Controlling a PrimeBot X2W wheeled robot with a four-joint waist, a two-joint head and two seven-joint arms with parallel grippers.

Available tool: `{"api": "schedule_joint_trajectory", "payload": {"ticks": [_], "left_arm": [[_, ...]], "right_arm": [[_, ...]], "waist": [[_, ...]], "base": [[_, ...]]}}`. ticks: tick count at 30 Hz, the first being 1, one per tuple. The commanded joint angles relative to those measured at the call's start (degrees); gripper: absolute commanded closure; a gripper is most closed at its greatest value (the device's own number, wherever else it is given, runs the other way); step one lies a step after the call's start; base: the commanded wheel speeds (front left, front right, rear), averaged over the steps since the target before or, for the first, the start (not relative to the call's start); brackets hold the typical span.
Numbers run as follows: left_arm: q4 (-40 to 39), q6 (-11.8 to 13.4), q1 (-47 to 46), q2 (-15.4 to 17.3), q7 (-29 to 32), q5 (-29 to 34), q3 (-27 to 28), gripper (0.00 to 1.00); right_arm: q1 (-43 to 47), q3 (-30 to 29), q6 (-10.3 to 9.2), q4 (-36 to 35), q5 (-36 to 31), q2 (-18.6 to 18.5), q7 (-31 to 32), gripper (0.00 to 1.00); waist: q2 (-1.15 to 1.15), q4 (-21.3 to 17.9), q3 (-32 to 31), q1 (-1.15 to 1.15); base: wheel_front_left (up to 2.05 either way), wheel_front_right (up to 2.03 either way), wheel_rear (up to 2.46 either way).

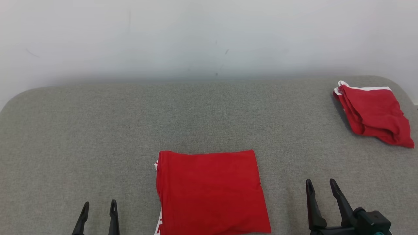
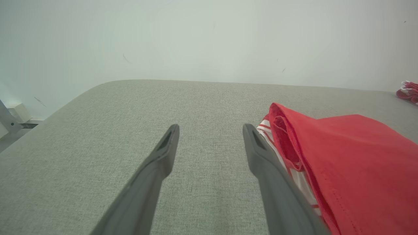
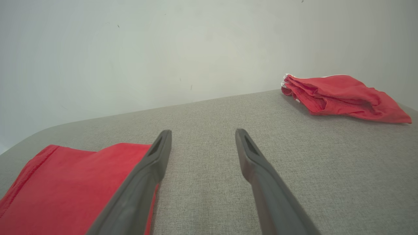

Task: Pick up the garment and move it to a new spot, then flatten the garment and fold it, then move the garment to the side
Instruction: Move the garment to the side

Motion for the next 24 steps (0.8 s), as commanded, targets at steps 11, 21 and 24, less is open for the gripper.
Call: {"api": "schedule_joint_trajectory", "payload": {"ticks": [11,21,24], "left_arm": [[0.0,-0.1,-0.4,-0.1,-0.1,0.4,0.1,0.0],[0.0,-0.3,0.0,-0.1,-0.1,0.4,0.1,0.0],[0.0,-0.4,-0.2,-0.1,-0.1,0.3,0.0,0.0]], "right_arm": [[0.1,0.2,-0.15,0.1,0.1,0.2,-0.1,0.0],[-1.9,2.1,-0.15,1.1,1.2,0.2,-0.1,0.0],[-3.2,4.1,-0.15,3.0,1.4,0.2,-0.1,0.0]], "waist": [[0.0,0.2,0.0,0.0],[0.0,0.5,-0.6,0.0],[0.0,0.7,-0.5,0.0]], "base": [[0.0,0.0,0.0],[0.0,0.0,0.0],[0.0,0.0,0.0]]}}
